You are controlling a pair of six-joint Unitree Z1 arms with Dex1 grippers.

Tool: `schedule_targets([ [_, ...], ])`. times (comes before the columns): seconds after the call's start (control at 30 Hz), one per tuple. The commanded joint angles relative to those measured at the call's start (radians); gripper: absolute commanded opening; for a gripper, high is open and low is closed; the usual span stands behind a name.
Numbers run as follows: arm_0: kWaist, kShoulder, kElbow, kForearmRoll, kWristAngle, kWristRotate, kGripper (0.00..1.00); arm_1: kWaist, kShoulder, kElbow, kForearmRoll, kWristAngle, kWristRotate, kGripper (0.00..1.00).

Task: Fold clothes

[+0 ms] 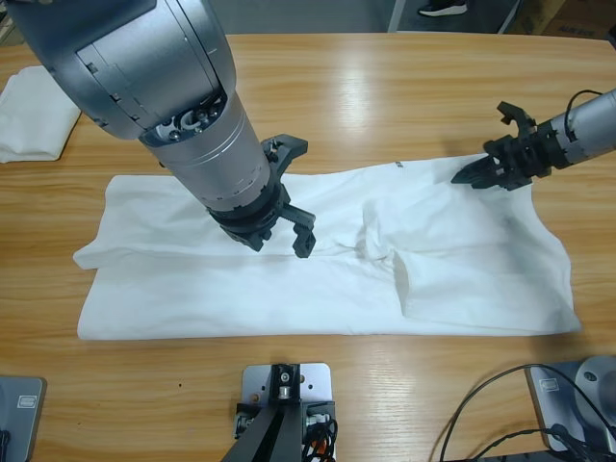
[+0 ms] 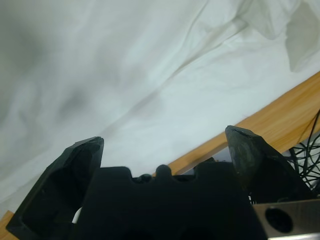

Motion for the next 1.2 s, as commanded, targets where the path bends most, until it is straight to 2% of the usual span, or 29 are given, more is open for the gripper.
schedule_targets([
  [0.03,-0.009,0.06,0.036,0.01,-0.013,-0.015,0.959,0.007,0.022,0.028,0.013,0.021,-0.023,0.356],
  [0.3,-0.013,0.057,0.038,0.01,-0.013,-0.021,0.959,0.007,0.071,0.029,0.015,0.018,-0.049,0.353],
  [0.33,-0.013,0.057,0.038,0.01,-0.013,-0.021,0.959,0.007,0.074,0.028,0.017,0.018,-0.059,0.206],
  [0.37,-0.013,0.056,0.038,0.01,-0.013,-0.021,0.959,0.007,0.069,0.03,0.017,0.017,-0.072,0.011],
  [0.4,-0.013,0.056,0.038,0.01,-0.013,-0.021,0.959,0.007,0.057,0.033,0.017,0.01,-0.091,0.0],
  [0.73,-0.016,0.056,0.047,0.01,-0.013,-0.023,0.959,0.007,-0.025,0.031,0.022,0.04,-0.137,0.0],
  [0.87,-0.016,0.057,0.053,0.01,-0.013,-0.023,0.959,0.007,-0.099,0.032,0.02,-0.014,-0.134,0.0],
  [0.97,-0.016,0.057,0.055,0.01,-0.012,-0.022,0.959,0.007,-0.158,0.034,0.033,-0.117,-0.123,0.0],
  [1.1,-0.016,0.059,0.054,0.01,-0.011,-0.021,0.959,0.007,-0.096,0.035,0.069,-0.172,-0.121,0.0],
  [1.2,-0.016,0.057,0.055,0.01,-0.011,-0.021,0.959,0.007,-0.003,0.02,0.092,-0.166,-0.124,0.0],
])
